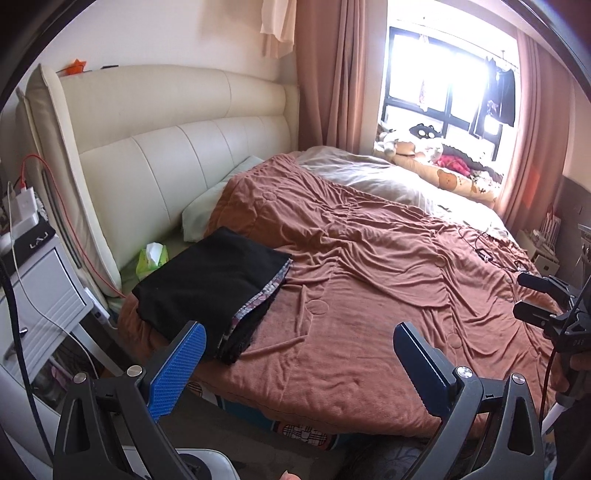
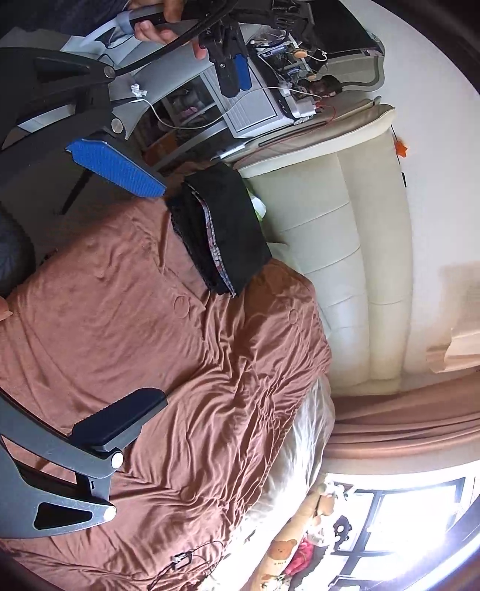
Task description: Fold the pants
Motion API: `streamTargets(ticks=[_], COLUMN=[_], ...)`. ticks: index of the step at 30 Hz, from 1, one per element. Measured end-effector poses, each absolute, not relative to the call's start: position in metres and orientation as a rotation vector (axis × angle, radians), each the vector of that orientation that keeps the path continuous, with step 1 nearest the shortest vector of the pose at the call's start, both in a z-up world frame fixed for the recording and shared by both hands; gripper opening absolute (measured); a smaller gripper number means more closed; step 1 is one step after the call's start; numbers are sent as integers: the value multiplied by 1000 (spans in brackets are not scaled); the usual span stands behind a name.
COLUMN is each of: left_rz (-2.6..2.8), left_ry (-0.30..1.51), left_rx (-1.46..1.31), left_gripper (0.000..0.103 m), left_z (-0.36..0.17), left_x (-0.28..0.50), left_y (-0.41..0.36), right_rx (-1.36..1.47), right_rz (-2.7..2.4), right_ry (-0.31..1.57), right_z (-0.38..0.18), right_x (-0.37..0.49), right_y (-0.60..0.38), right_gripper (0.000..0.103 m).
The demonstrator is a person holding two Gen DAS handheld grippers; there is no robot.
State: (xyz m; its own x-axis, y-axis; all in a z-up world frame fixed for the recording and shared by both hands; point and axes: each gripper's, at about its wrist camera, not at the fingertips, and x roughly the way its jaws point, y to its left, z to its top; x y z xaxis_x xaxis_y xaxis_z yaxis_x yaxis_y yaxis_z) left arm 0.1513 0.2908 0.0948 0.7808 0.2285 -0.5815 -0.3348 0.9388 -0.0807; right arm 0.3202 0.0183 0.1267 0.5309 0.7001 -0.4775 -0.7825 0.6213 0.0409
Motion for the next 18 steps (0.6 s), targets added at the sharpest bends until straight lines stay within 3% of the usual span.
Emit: streamTargets(ticks=[18], left_rz=[243], left_ry=[536], left_rx=[-124], left_gripper=[102], left_z=[70], left_x=[93], left_y=[195], right_rx=[-190], right_rz=[827], right_ry=[424], right_z=[115], right_x=[228], right_y=[-68], right_gripper=[103])
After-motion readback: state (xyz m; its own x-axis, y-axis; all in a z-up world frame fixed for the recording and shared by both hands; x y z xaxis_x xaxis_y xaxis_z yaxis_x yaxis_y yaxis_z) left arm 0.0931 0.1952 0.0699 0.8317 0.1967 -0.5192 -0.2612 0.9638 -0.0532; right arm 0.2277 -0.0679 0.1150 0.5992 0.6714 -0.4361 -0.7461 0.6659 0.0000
